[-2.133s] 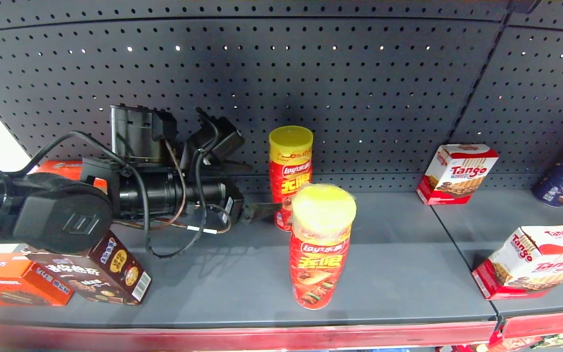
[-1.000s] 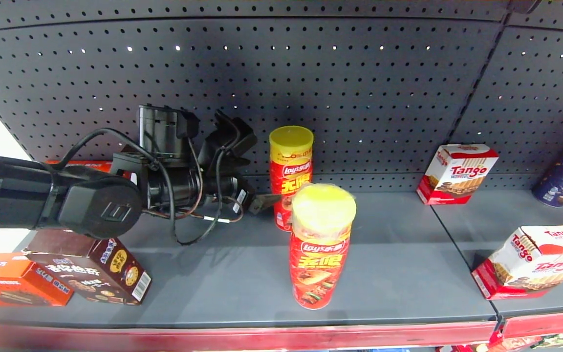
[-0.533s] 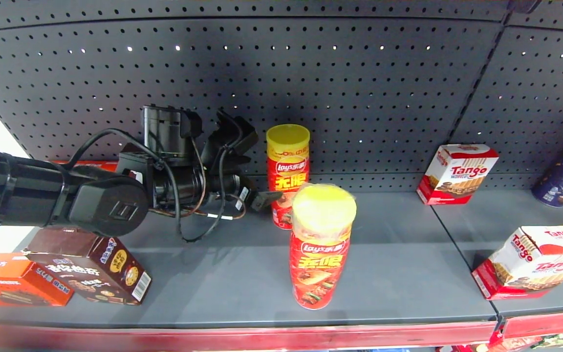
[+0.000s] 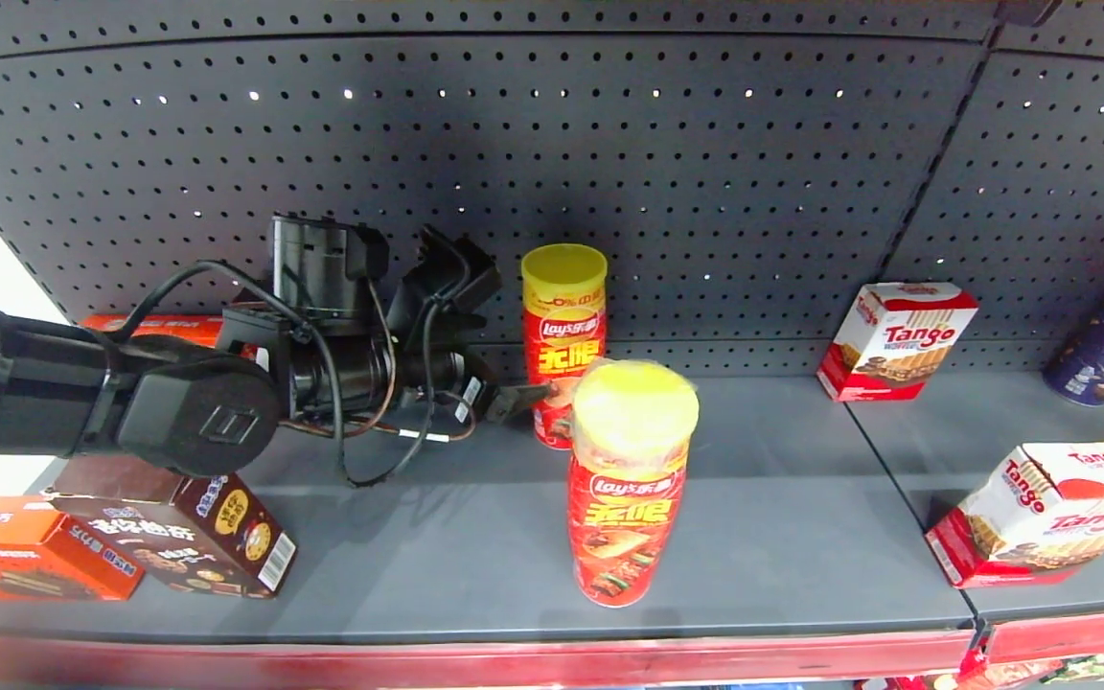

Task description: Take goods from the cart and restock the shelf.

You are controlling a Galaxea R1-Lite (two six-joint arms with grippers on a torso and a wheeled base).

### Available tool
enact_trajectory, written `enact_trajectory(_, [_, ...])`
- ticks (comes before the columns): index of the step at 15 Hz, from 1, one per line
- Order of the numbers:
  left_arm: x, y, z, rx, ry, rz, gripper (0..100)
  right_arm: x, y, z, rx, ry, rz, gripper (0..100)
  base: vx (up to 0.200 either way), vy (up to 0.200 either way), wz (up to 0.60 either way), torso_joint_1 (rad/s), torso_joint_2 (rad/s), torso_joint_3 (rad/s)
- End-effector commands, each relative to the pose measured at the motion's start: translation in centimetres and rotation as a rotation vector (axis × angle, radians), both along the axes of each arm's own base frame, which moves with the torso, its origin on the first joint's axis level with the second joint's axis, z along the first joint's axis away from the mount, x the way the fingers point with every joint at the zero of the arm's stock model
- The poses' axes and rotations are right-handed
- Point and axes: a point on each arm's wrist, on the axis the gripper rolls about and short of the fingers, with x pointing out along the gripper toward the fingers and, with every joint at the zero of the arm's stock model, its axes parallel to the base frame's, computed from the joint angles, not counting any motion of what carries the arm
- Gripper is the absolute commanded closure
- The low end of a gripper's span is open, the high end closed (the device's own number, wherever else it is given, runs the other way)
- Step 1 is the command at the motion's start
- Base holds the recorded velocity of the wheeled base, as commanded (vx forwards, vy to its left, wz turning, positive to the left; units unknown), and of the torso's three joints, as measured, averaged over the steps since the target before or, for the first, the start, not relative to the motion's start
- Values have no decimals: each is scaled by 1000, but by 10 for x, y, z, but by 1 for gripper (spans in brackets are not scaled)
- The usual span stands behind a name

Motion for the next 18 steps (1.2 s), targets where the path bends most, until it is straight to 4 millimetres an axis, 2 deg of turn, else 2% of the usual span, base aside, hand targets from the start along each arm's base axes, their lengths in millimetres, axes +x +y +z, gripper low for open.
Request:
enact_trajectory(1, [-9, 4, 8, -1, -21, 3, 0, 0, 0, 0, 0, 2, 0, 0, 0, 0, 0, 0, 0, 0])
enact_trajectory(6, [-11, 11, 1, 94, -58, 86, 0, 0, 0, 0, 0, 2, 0, 0, 0, 0, 0, 0, 0, 0])
enact_trajectory(9, [2, 7, -10, 95, -80, 140, 0, 0, 0, 0, -1, 0, -1, 0, 0, 0, 0, 0, 0, 0])
enact_trajectory(14, [13, 3, -24, 107, -70, 165, 0, 0, 0, 0, 0, 2, -1, 0, 0, 0, 0, 0, 0, 0])
enact_trajectory(18, [22, -2, -22, 99, -87, 166, 0, 0, 0, 0, 0, 2, 0, 0, 0, 0, 0, 0, 0, 0])
